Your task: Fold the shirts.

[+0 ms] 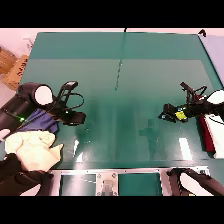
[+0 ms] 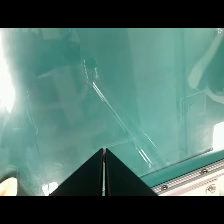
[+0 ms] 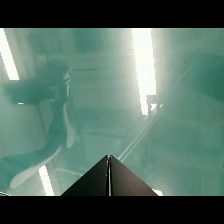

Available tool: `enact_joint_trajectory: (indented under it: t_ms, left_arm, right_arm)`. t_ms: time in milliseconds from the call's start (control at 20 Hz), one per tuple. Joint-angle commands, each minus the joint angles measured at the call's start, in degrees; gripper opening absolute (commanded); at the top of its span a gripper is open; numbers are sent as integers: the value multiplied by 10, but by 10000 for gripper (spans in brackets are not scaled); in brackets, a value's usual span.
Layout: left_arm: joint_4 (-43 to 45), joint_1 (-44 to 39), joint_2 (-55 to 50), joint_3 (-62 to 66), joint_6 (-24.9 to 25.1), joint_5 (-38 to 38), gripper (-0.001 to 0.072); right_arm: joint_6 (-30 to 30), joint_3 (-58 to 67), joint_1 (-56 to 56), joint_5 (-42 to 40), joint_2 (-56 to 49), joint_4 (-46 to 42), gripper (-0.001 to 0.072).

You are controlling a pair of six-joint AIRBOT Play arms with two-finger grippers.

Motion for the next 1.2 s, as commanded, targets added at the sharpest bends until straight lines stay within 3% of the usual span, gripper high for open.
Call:
enact_joint_trajectory:
  t_ms: [0,450,600,650,700,750,900,1150]
  left_arm:
    - [0,0,0,0,0,1,21]
    - [7,0,0,0,6,30,21]
    - [71,0,0,0,19,46,23]
    - [113,0,0,0,14,51,183]
    - [170,0,0,0,0,53,625]
    - [234,0,0,0,-19,50,720]
    - [416,13,-2,0,-35,13,720]
    - [412,173,-19,-50,-28,54,720]
  right_arm:
    - [0,0,1,0,0,0,14]
    - [0,0,1,0,0,0,14]
    - [0,0,1,0,0,0,14]
    - [0,0,1,0,0,0,14]
    - [0,0,1,0,0,0,14]
    - [0,0,1,0,0,0,14]
    - [0,0,1,0,0,0,14]
    - [0,0,1,0,0,0,14]
